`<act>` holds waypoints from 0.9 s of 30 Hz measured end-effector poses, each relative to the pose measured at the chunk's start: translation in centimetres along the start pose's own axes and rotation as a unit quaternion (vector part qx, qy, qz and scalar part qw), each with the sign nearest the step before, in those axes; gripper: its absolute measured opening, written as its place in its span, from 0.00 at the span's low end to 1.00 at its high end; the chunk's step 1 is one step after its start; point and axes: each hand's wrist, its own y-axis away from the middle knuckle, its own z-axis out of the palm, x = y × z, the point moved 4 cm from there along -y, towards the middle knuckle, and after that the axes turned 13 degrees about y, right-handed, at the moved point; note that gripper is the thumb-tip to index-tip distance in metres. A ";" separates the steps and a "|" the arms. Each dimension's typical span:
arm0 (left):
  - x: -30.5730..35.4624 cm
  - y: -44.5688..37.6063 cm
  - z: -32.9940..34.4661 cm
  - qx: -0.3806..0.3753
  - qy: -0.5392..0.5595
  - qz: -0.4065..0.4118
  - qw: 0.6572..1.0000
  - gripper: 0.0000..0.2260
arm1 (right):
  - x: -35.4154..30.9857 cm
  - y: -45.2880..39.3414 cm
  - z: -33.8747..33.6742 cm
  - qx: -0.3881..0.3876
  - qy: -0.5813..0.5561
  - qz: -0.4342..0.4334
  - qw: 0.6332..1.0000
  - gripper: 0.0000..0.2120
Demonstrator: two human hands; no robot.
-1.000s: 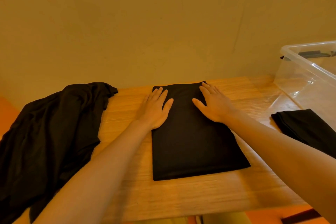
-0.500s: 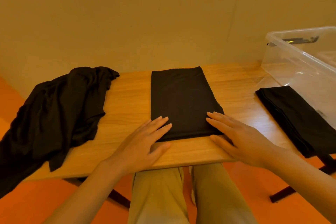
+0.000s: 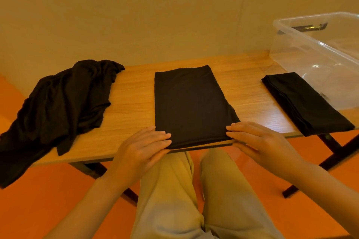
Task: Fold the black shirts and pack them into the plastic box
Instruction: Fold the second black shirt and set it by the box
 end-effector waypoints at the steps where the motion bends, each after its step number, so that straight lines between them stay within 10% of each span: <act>1: 0.1 0.0 -0.1 0.003 0.006 -0.004 1.000 0.13 | -0.1 0.0 -0.2 0.009 -0.008 -0.001 1.000 0.18; 12: 0.6 0.1 -2.0 0.093 0.138 -0.078 0.983 0.11 | 0.1 -0.1 -2.2 0.032 -0.120 0.005 0.992 0.10; 27: -4.9 -6.9 -3.9 0.143 0.213 -0.346 0.902 0.04 | 5.8 -9.3 -1.2 -0.028 -0.343 0.302 0.889 0.04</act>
